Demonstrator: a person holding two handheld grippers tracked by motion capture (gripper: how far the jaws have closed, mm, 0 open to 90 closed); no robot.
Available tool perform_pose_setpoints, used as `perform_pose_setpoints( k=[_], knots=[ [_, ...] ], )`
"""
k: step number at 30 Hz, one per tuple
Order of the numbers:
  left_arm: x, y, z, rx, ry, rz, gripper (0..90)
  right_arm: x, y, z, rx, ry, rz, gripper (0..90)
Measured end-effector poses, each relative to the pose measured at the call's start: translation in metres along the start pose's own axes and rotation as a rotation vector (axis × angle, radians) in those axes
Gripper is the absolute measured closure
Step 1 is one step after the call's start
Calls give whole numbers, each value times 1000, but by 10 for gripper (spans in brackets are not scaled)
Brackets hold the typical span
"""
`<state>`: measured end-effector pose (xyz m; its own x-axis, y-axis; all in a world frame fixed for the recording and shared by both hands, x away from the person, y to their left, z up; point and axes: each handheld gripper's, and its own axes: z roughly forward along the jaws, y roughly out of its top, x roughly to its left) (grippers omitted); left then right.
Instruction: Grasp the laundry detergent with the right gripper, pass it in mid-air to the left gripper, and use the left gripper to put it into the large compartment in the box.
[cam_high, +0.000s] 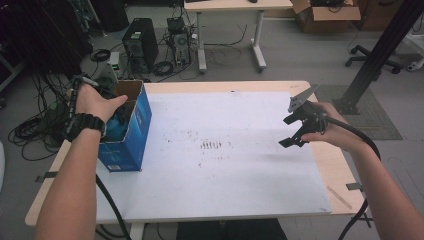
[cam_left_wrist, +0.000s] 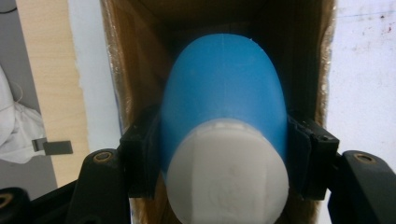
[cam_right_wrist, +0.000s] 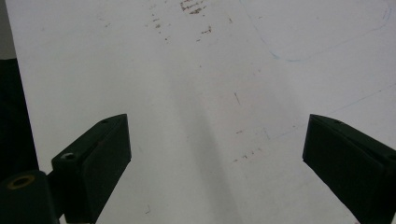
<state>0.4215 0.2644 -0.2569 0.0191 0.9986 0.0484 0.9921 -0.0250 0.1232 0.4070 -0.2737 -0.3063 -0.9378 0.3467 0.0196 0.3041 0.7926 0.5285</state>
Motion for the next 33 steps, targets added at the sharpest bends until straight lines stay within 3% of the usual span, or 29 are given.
perform_pose_setpoints(
  k=[9, 33],
  knots=[
    [0, 0, 11, 13, -5, -1, 381, 0, 1, 1, -1, 2, -2, 79],
    [-3, -2, 12, 27, -2, 5, 377, 3, -3, 1, 2, 6, 1, 77]
  ],
)
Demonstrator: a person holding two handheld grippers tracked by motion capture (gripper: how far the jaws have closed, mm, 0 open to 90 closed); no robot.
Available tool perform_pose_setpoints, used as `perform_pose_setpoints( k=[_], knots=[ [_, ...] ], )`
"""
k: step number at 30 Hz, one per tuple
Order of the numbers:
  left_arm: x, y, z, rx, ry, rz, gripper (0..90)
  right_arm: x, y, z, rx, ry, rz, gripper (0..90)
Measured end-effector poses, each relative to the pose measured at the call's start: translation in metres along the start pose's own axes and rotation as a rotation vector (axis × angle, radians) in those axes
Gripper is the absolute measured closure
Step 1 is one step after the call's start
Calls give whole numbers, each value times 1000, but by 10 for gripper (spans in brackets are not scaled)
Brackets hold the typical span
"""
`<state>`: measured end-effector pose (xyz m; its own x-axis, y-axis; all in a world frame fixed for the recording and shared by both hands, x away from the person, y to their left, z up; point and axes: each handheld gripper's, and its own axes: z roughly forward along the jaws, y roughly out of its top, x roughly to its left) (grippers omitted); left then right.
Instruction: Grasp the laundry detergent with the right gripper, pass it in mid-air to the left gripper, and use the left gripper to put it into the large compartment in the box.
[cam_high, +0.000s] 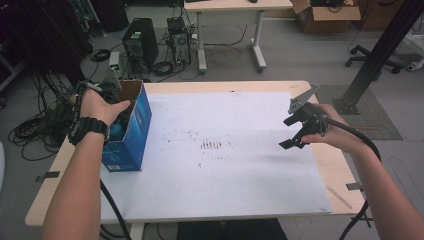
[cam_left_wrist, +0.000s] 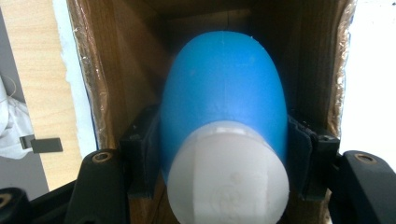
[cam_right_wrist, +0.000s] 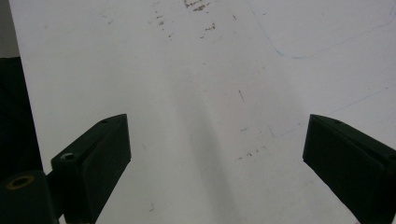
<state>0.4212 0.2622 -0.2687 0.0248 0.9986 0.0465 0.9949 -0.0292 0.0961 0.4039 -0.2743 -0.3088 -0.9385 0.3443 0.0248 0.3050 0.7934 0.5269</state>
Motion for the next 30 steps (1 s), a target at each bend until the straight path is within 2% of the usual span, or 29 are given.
perform_pose_setpoints(
  k=[9, 13, 24, 26, 27, 28, 29, 30],
  knots=[
    [0, -1, -1, -5, -7, 7, 374, 1, 0, 1, 4, 4, -2, 77],
    [0, -2, -9, -20, -10, 12, 355, 1, 0, 2, 4, 4, -1, 76],
    [-6, -4, -38, -45, 0, 44, 321, 4, 1, 0, 1, 8, -7, 75],
    [-9, -5, -48, -58, 7, 59, 300, 6, 2, -2, -5, 5, -10, 75],
    [-9, -5, -48, -58, 7, 59, 298, 6, 2, -2, -5, 5, -10, 75],
    [-13, -6, -55, -61, 5, 75, 293, 6, 2, -3, -7, 3, -11, 75],
    [-13, -6, -55, -61, 5, 75, 287, 6, 2, -3, -7, 3, -11, 75],
    [-19, -7, -62, -77, 13, 94, 276, 7, 2, -5, -10, 1, -12, 75]
  ],
)
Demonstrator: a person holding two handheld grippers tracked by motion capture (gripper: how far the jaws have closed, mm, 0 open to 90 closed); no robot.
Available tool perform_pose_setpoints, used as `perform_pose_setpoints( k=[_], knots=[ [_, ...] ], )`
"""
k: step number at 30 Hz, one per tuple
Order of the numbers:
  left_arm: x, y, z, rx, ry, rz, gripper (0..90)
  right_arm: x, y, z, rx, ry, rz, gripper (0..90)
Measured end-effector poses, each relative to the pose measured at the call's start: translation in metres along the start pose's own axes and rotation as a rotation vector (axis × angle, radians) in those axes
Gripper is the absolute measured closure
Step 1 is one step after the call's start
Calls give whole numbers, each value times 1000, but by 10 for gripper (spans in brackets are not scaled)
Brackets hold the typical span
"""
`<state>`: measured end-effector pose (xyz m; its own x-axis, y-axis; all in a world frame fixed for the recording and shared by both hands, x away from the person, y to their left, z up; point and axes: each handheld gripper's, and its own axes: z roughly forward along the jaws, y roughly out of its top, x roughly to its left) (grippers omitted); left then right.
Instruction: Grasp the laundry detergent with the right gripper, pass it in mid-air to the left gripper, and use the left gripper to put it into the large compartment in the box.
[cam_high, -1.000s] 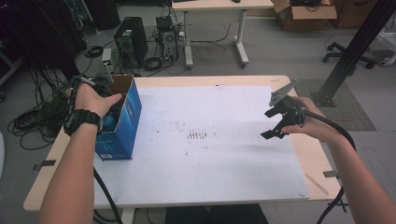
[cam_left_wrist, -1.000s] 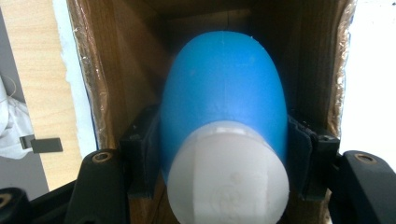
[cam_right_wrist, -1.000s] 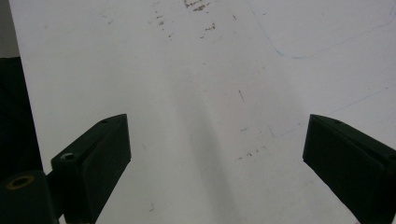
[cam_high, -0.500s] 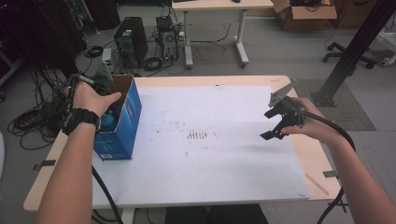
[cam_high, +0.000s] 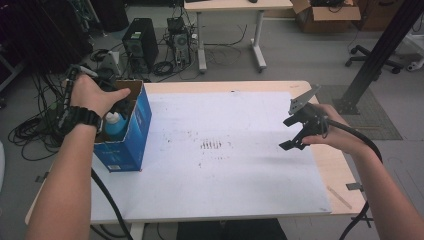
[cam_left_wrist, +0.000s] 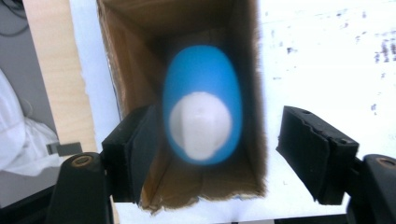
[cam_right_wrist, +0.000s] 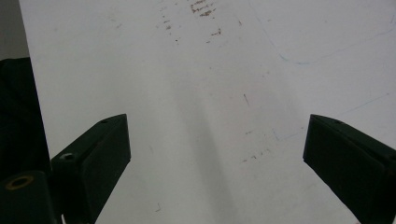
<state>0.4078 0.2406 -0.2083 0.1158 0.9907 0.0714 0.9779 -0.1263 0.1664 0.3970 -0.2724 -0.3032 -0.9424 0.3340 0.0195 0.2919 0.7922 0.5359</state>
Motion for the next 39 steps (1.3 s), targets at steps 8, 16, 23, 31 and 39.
perform_pose_setpoints(
  k=[8, 16, 23, 31, 39],
  knots=[
    [-32, 2, -19, -39, -16, 97, 212, 3, 4, -2, -1, -7, -6, 75],
    [-86, 5, -26, -64, -56, 273, 154, 9, 13, -4, -5, -6, -15, 76],
    [-119, 6, -22, -71, -98, 384, 76, 15, 22, -7, -19, -4, -39, 76],
    [-156, 3, -11, -91, -159, 594, 47, 18, 31, -3, -28, 10, -58, 75],
    [-174, 2, 8, -57, -201, 725, 48, 18, 32, 4, -24, 24, -66, 74]
  ],
)
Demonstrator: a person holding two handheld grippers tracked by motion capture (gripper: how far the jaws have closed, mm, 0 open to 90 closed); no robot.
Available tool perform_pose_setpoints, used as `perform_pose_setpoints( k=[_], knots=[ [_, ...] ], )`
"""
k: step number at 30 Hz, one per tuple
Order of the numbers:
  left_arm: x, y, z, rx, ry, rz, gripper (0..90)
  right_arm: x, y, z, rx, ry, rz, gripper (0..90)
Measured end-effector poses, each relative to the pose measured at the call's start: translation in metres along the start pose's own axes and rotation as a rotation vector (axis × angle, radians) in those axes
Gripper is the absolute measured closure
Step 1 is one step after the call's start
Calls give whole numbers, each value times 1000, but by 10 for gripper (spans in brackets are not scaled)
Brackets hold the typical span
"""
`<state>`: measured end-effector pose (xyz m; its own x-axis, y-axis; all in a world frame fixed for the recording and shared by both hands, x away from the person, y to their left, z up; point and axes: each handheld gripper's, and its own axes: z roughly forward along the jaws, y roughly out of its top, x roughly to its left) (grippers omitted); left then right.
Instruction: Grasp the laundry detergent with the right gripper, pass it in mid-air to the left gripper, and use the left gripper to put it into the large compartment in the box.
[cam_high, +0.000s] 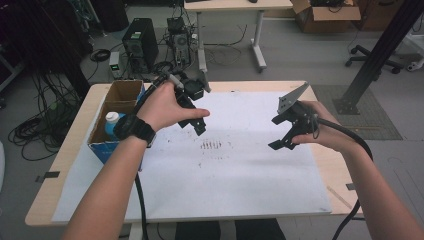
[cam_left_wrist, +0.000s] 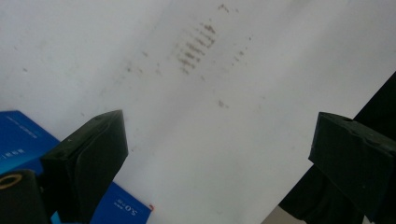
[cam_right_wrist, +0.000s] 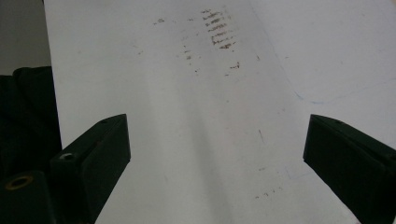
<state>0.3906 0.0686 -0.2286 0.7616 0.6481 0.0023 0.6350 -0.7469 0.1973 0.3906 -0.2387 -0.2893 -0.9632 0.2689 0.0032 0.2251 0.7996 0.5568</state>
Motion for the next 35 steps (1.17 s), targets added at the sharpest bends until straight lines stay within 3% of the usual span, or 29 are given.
perform_pose_setpoints(
  k=[2, 13, 22, 35],
  knots=[
    [0, 1, 5, 11, 13, -5, 46, 0, 0, 1, -1, 1, 1, 74],
    [2, 3, 19, 32, -7, 2, 46, -2, 0, 6, 7, 8, 2, 73],
    [5, 1, 22, 47, 13, -16, 46, -4, -2, 7, 11, 8, 9, 72],
    [3, 3, 23, 56, 11, -12, 46, -3, -4, 7, 13, 9, 7, 72]
  ],
)
